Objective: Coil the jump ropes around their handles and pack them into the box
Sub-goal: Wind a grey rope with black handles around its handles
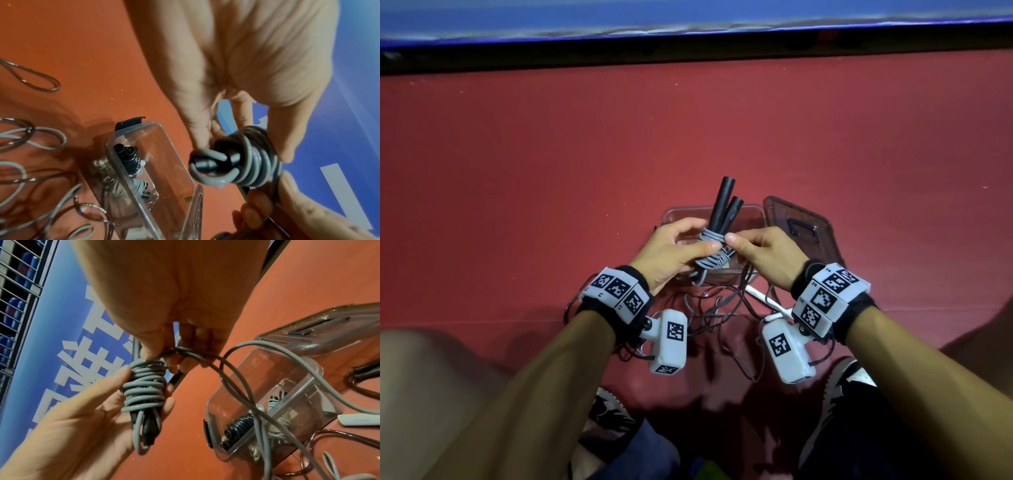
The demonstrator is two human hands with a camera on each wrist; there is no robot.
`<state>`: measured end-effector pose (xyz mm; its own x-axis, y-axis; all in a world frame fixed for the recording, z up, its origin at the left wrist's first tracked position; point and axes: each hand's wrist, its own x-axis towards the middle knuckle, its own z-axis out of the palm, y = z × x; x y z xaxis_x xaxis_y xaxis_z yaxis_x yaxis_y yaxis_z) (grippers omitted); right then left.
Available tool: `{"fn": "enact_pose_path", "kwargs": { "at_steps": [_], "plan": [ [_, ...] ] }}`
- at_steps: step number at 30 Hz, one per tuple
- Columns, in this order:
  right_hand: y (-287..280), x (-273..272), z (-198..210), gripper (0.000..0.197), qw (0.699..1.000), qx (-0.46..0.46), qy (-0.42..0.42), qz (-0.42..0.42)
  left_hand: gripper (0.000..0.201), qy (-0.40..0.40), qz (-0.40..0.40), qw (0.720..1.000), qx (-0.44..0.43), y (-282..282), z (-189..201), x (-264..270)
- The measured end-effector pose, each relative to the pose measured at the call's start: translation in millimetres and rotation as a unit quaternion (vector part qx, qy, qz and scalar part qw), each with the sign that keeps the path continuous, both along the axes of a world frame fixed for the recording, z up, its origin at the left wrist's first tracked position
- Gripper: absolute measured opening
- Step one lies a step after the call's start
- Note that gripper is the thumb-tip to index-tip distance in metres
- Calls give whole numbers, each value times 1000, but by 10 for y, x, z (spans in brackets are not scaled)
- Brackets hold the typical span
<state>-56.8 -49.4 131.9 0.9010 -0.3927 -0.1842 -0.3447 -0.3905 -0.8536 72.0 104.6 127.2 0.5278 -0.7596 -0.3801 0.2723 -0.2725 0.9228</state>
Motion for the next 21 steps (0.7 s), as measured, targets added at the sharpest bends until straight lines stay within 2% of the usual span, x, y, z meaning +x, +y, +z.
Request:
{"fn": "enact_pose_path", "kwargs": {
  "at_steps": [1, 5, 9, 15, 18, 21],
  "plan": [
    [-3, 3, 7, 26, 1000, 6, -4, 1, 51, 10, 12, 1000, -8, -4, -1, 14],
    [-10, 20, 22, 23, 999, 41, -6, 6, 57, 41, 40, 998, -18, 3, 8, 34],
    [-6, 26, 29, 20, 999, 51, -20, -4, 25, 43, 47, 998, -14, 19, -4, 15],
    [-4, 25, 0, 14, 997, 66, -23, -39, 16, -31, 28, 999, 15, -12, -44, 6],
    [-19, 41, -30, 19, 997, 49, -23, -58, 6, -36, 28, 999, 12, -42, -71, -24],
    [-49, 61, -74, 18, 995, 53, -26, -75, 43, -38, -7, 999, 8, -25, -64, -26]
  ]
}}
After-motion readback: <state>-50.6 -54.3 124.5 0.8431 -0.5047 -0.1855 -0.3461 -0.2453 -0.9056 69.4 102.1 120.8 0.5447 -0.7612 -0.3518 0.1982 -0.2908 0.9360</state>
